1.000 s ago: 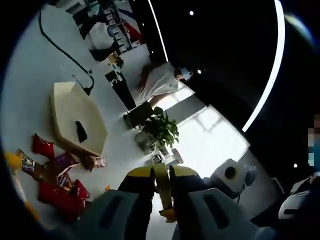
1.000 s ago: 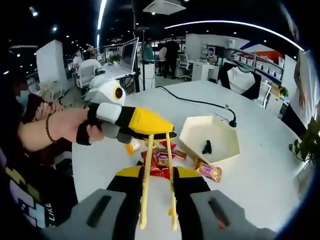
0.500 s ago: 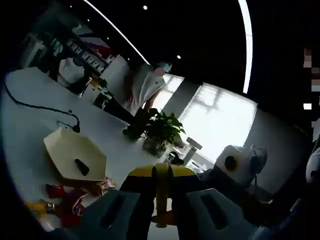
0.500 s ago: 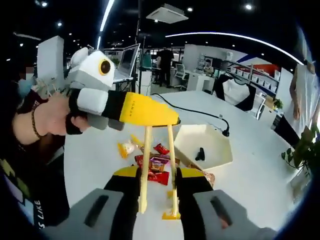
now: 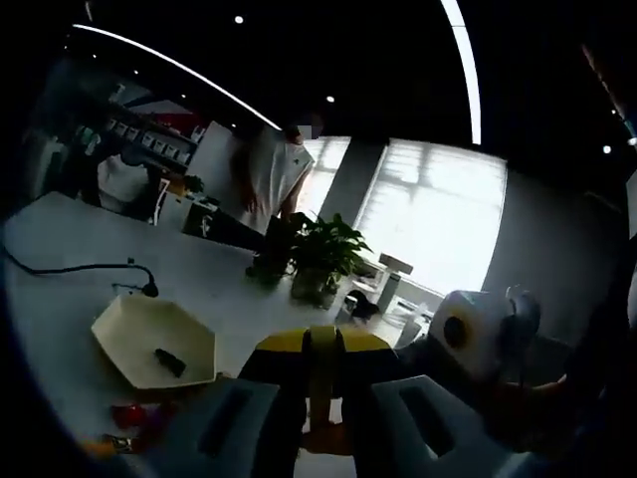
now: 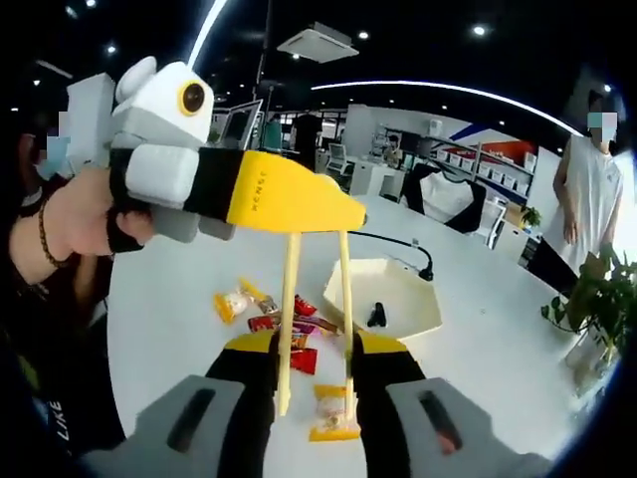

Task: Place the target food into the container with the food tongs after gripping and lifting it, then release it inside without dropping or visibly crushing the food.

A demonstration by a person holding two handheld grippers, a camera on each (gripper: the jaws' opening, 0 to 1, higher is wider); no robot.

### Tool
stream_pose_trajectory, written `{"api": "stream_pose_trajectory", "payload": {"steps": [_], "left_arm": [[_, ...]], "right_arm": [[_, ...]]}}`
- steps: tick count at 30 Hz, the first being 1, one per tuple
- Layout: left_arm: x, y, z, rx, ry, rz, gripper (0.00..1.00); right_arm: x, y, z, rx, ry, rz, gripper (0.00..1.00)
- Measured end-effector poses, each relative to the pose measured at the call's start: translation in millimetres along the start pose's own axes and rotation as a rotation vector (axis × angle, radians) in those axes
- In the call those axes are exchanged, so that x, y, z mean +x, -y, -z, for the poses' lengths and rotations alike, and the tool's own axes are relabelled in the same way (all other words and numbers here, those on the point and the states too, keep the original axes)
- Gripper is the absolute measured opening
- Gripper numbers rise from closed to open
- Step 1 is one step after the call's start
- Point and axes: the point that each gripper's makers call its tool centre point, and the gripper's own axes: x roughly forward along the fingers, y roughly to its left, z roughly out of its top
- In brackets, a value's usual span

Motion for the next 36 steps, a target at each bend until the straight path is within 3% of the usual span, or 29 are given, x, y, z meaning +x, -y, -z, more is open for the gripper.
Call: {"api": "stream_pose_trajectory", "payload": {"steps": [2, 4, 13, 18, 22, 26, 29, 32, 33, 36], "left_arm": [[1, 1.1, -1.5, 0.01, 0.002, 0.007, 0.09], [3, 2.1, -3.2, 0.022, -0.01, 0.012, 0.09], [6, 14.0, 4.7, 0.092, -0.068, 0.035, 0.11], [5, 21.5, 0.3, 0.083, -0.07, 0.068, 0.12], [0, 19.4, -3.3, 0.09, -0.062, 0.067, 0.27], [-18, 11.2, -10.6, 0.089, -0.032, 0.003, 0.43], [-37, 6.9, -16.0, 0.066, 0.001, -0.021, 0.42], [-57, -4.3, -13.7, 0.049, 0.02, -0.081, 0.41], [-66, -13.0, -9.8, 0.049, 0.017, -0.127, 0.4], [-80, -22.6, 0.5, 0.021, 0.009, -0.167, 0.4]], "right_arm": [[-2, 5, -2.6, -0.02, 0.026, 0.036, 0.24], [-5, 2, -4.4, 0.0, 0.073, 0.028, 0.22], [-8, 0, 2.3, -0.005, 0.086, 0.064, 0.2], [-12, 3, -3.1, -0.045, 0.163, 0.128, 0.21], [-8, 6, 5.1, -0.043, 0.172, 0.143, 0.21], [-1, 6, 14.2, -0.021, 0.256, 0.102, 0.22], [5, 9, 26.5, 0.01, 0.268, 0.068, 0.23], [11, 3, 33.9, 0.067, 0.285, -0.012, 0.22], [12, 9, 35.5, 0.045, 0.3, 0.005, 0.22], [15, 16, 40.9, 0.035, 0.293, 0.007, 0.22]]}}
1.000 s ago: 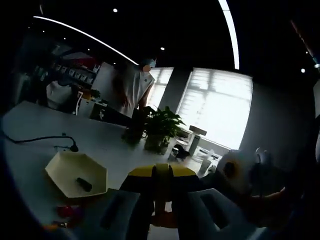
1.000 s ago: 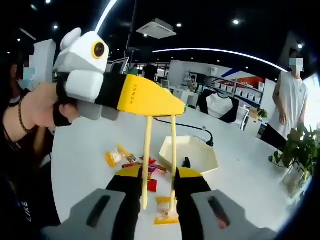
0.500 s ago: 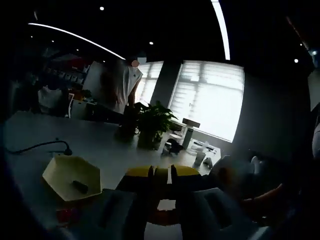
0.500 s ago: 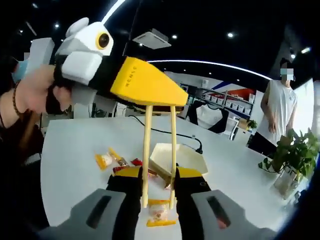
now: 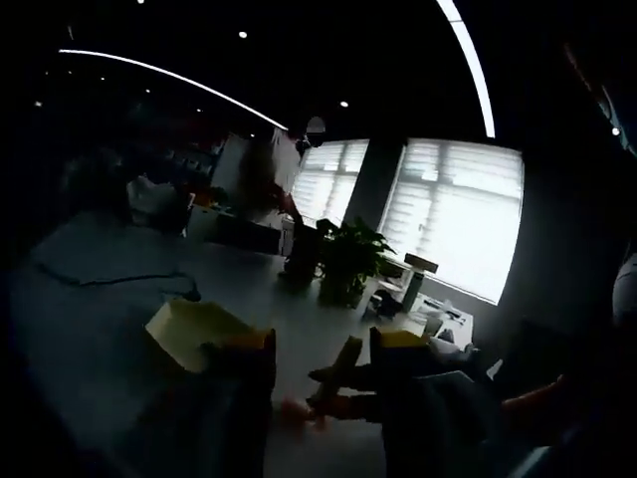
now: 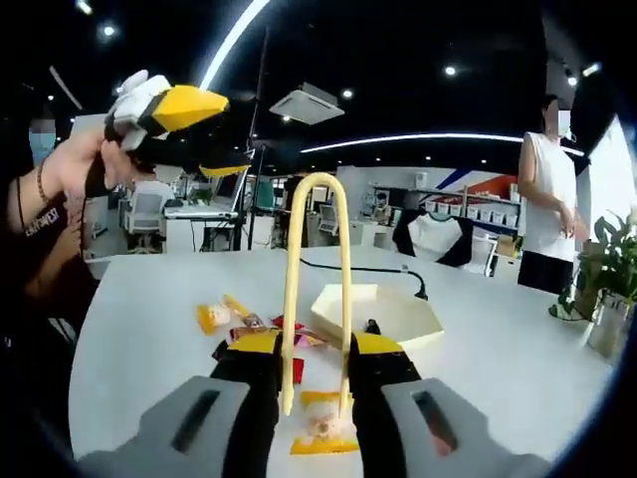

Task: Place the target food into the container with the food tongs after gripping and lifting it, then release it inside without dropping or visibly crushing the food.

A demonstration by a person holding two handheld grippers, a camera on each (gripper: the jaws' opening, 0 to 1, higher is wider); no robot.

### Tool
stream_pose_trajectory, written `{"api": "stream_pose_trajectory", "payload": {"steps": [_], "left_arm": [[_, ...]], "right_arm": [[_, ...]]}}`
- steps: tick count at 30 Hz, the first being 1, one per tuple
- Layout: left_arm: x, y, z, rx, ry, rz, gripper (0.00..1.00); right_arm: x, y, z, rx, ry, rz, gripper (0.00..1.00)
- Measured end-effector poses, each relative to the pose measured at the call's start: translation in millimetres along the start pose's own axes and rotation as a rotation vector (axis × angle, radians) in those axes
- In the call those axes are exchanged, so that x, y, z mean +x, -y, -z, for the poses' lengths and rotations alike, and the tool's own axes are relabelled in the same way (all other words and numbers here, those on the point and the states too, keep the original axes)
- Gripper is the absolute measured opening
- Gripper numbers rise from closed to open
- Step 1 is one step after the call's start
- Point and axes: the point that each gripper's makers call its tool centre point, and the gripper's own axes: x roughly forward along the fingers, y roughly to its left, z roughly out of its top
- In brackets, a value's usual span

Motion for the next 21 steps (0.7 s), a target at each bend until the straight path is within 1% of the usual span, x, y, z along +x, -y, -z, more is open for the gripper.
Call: {"api": "stream_pose_trajectory", "payload": {"steps": [1, 2, 3, 5, 7, 10, 11, 13, 14, 16, 21], "left_arm": [[-5, -3.9, 4.1, -0.026, -0.002, -0.01, 0.39], [-8, -6.1, 6.7, -0.035, -0.003, -0.016, 0.39], [-12, -9.2, 11.0, -0.044, -0.009, -0.027, 0.39], [-18, -13.4, 17.2, -0.052, -0.018, -0.05, 0.38], [-21, -16.1, 22.4, -0.059, -0.028, -0.063, 0.38], [-25, -16.8, 26.9, -0.071, -0.039, -0.069, 0.37], [-26, -16.7, 27.6, -0.072, -0.039, -0.071, 0.36], [-27, -17.1, 28.6, -0.073, -0.043, -0.076, 0.36], [-27, -16.9, 29.2, -0.075, -0.047, -0.076, 0.36], [-27, -16.6, 29.5, -0.074, -0.048, -0.076, 0.36], [-28, -16.2, 29.8, -0.072, -0.054, -0.079, 0.35]], "right_arm": [[0, 1, -2.3, -0.01, 0.027, -0.012, 0.23], [3, -3, -1.3, -0.006, 0.034, -0.05, 0.23], [3, -3, 1.5, 0.004, 0.021, -0.055, 0.23], [7, -4, 4.3, -0.019, 0.02, -0.06, 0.23], [8, -2, 8.2, -0.001, 0.017, -0.059, 0.23], [8, 0, 10.5, -0.014, 0.019, -0.059, 0.23], [8, -2, 10.2, -0.01, 0.026, -0.067, 0.23], [8, -3, 10.9, -0.038, 0.029, -0.075, 0.24], [9, -2, 12.8, -0.03, 0.02, -0.076, 0.24], [8, -3, 14.5, -0.021, 0.03, -0.082, 0.24], [8, 0, 20.6, -0.035, 0.025, -0.089, 0.24]]}}
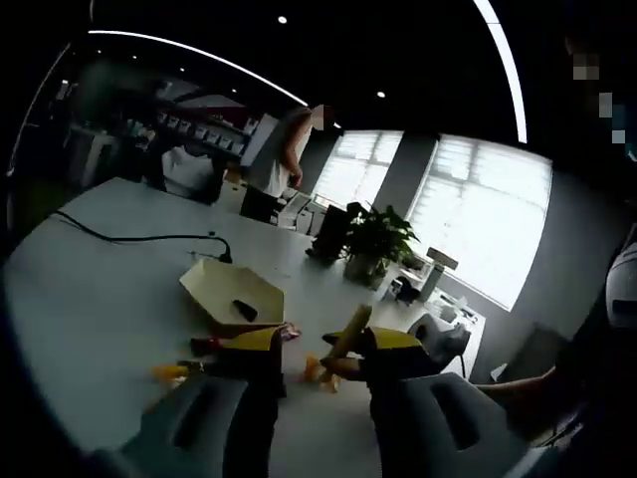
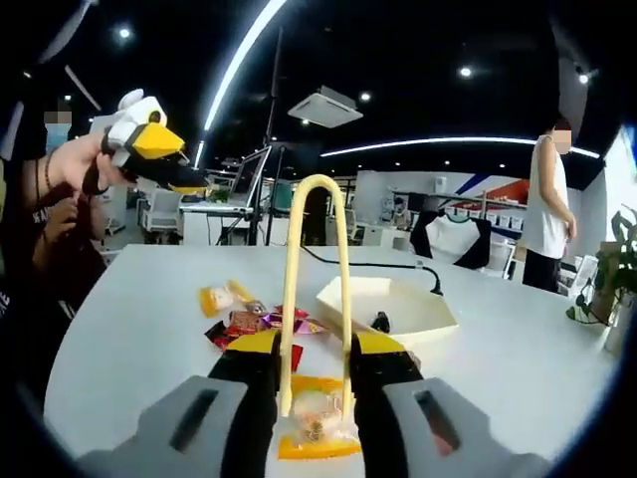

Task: Place the target food into the container with the food tongs after gripping and lifting it, then release it inside without dropping or visibly crushing the food.

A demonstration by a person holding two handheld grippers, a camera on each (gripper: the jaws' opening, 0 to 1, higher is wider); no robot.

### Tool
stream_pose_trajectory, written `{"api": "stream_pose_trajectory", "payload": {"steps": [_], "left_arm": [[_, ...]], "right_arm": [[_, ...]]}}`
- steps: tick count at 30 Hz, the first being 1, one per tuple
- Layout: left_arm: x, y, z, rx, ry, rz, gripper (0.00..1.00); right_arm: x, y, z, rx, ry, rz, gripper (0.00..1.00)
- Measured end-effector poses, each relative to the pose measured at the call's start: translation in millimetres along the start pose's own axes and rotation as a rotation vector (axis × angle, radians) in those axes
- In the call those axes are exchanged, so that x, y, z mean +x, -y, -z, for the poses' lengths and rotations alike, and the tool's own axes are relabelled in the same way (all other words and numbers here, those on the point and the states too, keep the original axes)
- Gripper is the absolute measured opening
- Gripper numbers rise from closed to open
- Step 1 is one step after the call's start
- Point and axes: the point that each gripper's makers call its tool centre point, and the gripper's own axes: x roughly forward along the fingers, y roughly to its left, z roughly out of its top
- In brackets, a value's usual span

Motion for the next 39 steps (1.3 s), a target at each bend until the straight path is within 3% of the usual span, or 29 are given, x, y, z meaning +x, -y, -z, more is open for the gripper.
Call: {"api": "stream_pose_trajectory", "payload": {"steps": [8, 11, 15, 24, 26, 28, 30, 35, 39], "left_arm": [[0, 0.3, -8.7, 0.018, 0.01, -0.003, 0.33], [0, -0.4, -10.7, 0.022, 0.012, -0.006, 0.33], [0, 0.0, -11.8, 0.026, 0.013, -0.005, 0.32], [-3, 0.2, -6.3, 0.024, 0.004, -0.012, 0.31], [-5, 2.1, -4.0, 0.024, 0.003, -0.011, 0.3], [-6, 4.2, -2.0, 0.023, 0.005, -0.009, 0.3], [-7, 4.9, 1.0, 0.023, -0.001, -0.008, 0.29], [-9, 3.3, 5.4, 0.015, -0.01, -0.011, 0.29], [-10, 3.5, 5.0, 0.014, -0.004, -0.008, 0.28]], "right_arm": [[0, 3, 2.5, 0.041, 0.007, 0.005, 0.23], [3, 1, 4.8, 0.015, -0.016, 0.002, 0.23], [5, 7, 8.2, 0.071, -0.033, 0.009, 0.22], [6, 7, 10.6, 0.057, -0.092, 0.025, 0.15], [3, 9, 9.8, 0.123, -0.09, 0.04, 0.15], [0, 8, 8.3, 0.122, -0.083, 0.051, 0.14], [-2, 5, 7.4, 0.175, -0.064, 0.043, 0.14], [-10, 10, -2.7, 0.177, -0.038, 0.067, 0.15], [-13, 12, -20.6, 0.187, 0.005, 0.083, 0.15]]}}
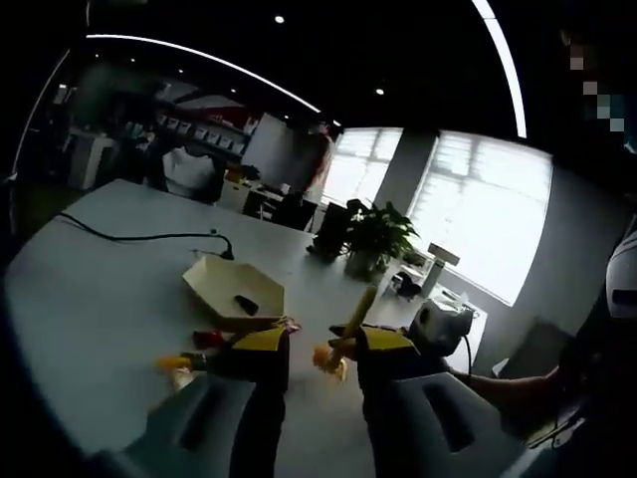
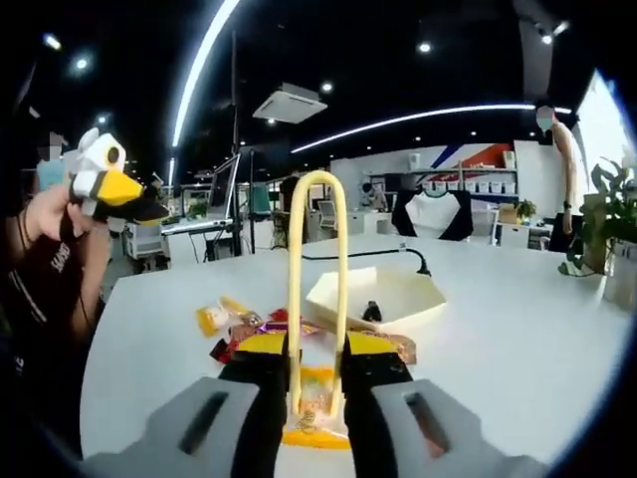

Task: Place the target food into the container with the food tongs after gripping and lifting it, then release it inside without dropping or visibly crushing the food.

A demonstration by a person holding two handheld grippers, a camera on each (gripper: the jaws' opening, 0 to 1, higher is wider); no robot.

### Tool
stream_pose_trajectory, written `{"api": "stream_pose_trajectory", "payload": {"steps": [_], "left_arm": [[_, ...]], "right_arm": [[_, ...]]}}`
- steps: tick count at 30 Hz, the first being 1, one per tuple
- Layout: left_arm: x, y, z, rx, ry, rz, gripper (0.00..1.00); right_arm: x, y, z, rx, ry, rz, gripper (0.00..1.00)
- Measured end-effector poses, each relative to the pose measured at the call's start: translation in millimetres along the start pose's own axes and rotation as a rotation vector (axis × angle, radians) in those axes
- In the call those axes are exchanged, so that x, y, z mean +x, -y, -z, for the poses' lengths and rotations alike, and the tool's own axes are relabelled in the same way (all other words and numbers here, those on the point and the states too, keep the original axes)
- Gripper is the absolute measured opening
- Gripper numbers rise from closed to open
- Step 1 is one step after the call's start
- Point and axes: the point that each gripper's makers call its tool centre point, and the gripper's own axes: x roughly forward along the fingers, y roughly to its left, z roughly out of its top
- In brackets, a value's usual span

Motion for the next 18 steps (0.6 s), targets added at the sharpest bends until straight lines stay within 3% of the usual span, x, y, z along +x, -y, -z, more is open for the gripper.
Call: {"api": "stream_pose_trajectory", "payload": {"steps": [8, 18], "left_arm": [[-1, 1.1, 2.5, 0.002, -0.002, 0.008, 0.28], [-6, 2.1, 9.0, 0.002, -0.011, 0.016, 0.28]], "right_arm": [[10, 13, -41.3, -0.026, 0.078, 0.03, 0.15], [45, 39, -71.7, 0.023, 0.14, 0.042, 0.15]]}}
